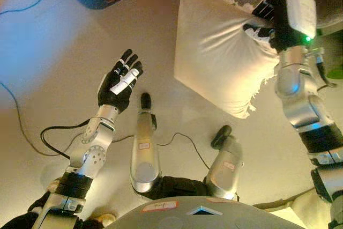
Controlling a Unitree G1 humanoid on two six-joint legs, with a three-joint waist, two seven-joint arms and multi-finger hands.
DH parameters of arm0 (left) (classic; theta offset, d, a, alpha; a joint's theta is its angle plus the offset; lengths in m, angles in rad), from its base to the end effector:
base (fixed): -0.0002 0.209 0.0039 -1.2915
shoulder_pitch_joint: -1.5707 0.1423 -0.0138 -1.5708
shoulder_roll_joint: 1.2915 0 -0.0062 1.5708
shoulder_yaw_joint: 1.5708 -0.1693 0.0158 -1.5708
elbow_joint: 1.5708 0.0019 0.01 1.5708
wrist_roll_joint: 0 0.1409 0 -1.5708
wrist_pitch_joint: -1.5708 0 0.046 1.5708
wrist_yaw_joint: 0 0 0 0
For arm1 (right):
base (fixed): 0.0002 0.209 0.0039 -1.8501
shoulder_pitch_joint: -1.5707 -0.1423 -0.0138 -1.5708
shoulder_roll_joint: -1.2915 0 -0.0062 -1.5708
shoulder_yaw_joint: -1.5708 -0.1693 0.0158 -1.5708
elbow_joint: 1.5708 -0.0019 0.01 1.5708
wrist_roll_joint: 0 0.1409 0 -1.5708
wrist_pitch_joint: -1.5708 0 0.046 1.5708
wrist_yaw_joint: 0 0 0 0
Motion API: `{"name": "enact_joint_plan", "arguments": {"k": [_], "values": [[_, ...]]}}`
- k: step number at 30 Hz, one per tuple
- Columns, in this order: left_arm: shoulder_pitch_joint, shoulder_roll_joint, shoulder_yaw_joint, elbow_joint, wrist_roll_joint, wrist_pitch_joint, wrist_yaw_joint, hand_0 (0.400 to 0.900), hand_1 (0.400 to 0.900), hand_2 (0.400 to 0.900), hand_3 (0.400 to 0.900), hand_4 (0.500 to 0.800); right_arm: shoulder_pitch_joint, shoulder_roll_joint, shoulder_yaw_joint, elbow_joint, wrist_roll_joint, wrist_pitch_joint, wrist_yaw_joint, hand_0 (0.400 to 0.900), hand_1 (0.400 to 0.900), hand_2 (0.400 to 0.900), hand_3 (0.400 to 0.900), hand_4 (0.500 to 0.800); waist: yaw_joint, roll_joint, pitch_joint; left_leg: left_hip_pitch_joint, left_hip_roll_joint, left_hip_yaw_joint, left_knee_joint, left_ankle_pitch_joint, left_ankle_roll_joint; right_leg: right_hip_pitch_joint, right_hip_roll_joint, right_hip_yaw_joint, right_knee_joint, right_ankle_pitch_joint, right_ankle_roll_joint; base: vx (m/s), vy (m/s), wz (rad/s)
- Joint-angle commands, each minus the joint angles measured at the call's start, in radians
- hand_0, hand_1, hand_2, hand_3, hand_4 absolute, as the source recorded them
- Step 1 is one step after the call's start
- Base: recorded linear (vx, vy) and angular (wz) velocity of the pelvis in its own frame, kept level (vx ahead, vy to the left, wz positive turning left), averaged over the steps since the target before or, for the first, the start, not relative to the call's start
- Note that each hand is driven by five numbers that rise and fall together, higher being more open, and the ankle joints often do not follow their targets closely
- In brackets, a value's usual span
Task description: Pick up the pillow and put it on the sofa.
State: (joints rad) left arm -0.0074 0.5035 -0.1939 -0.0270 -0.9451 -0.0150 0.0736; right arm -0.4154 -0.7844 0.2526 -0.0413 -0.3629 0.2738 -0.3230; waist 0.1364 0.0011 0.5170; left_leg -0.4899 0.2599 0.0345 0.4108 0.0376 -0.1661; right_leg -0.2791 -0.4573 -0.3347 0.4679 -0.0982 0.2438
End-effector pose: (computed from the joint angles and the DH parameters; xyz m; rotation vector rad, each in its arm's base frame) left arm 0.2049 0.1973 0.0694 -0.4394 0.1043 -0.0924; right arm 0.2618 -0.2166 0.1704 -1.1393 -0.3527 -0.3046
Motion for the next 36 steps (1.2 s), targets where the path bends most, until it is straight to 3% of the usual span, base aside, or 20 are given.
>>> {"name": "enact_joint_plan", "arguments": {"k": [1, 4, 11, 20, 23, 28, 36], "values": [[0.047, 0.016, 0.026, -0.116, 0.083, 0.03, 0.023, 0.9, 0.9, 0.9, 0.9, 0.8, -0.023, -0.071, -0.184, -0.186, -0.006, -0.107, -0.107, 0.4, 0.4, 0.4, 0.4, 0.5, 0.003, -0.067, -0.165, 0.269, 0.047, 0.039, -0.15, -0.062, 0.055, 0.042, -0.015, -0.013, -0.186, 0.227, -0.017, 0.24, -0.058, -0.08], [0.093, -0.006, 0.043, -0.112, 0.097, 0.068, 0.025, 0.9, 0.9, 0.9, 0.9, 0.8, 0.117, -0.084, -0.256, -0.261, 0.017, -0.151, -0.089, 0.4, 0.4, 0.4, 0.4, 0.5, -0.016, -0.079, -0.236, 0.383, 0.04, 0.074, -0.27, -0.035, 0.05, 0.162, 0.036, -0.018, -0.316, 0.26, -0.002, 0.23, -0.024, -0.05], [0.13, -0.019, 0.048, -0.099, 0.1, 0.103, 0.0, 0.9, 0.9, 0.9, 0.9, 0.8, 0.269, -0.127, -0.387, -0.327, 0.07, -0.201, -0.076, 0.4, 0.4, 0.4, 0.4, 0.5, -0.045, -0.096, -0.344, 0.519, 0.034, 0.184, -0.457, 0.022, 0.037, 0.261, 0.069, -0.064, -0.471, 0.339, 0.018, 0.11, -0.023, 0.01], [0.166, 0.005, 0.086, -0.131, 0.092, 0.138, -0.039, 0.9, 0.9, 0.9, 0.9, 0.8, 0.268, -0.194, -0.463, -0.317, 0.117, -0.187, -0.061, 0.4, 0.4, 0.4, 0.4, 0.5, -0.034, -0.116, -0.389, 0.559, 0.031, 0.196, -0.487, 0.011, 0.031, 0.298, 0.089, -0.097, -0.493, 0.324, 0.018, 0.06, -0.034, 0.08], [0.184, 0.017, 0.092, -0.137, 0.069, 0.144, -0.023, 0.9, 0.9, 0.9, 0.9, 0.8, 0.255, -0.218, -0.45, -0.3, 0.132, -0.186, -0.043, 0.4, 0.4, 0.4, 0.4, 0.5, -0.023, -0.122, -0.401, 0.566, 0.032, 0.196, -0.491, 0.009, 0.027, 0.314, 0.093, -0.108, -0.501, 0.322, 0.018, 0.09, -0.033, 0.07], [0.209, 0.038, 0.12, -0.15, 0.071, 0.164, -0.054, 0.9, 0.9, 0.9, 0.9, 0.8, 0.17, -0.275, -0.389, -0.21, 0.15, -0.172, -0.006, 0.4, 0.4, 0.4, 0.4, 0.5, 0.009, -0.137, -0.409, 0.571, 0.034, 0.188, -0.493, 0.009, 0.019, 0.338, 0.093, -0.137, -0.512, 0.315, 0.018, 0.08, -0.038, 0.11], [0.25, 0.101, 0.169, -0.186, 0.069, 0.204, -0.121, 0.9, 0.9, 0.9, 0.9, 0.8, -0.094, -0.357, -0.174, 0.171, 0.18, -0.178, -0.006, 0.4, 0.4, 0.4, 0.4, 0.5, 0.095, -0.164, -0.409, 0.568, 0.03, 0.154, -0.491, 0.016, 0.009, 0.375, 0.086, -0.202, -0.523, 0.321, 0.018, 0.1, -0.075, 0.17]]}}
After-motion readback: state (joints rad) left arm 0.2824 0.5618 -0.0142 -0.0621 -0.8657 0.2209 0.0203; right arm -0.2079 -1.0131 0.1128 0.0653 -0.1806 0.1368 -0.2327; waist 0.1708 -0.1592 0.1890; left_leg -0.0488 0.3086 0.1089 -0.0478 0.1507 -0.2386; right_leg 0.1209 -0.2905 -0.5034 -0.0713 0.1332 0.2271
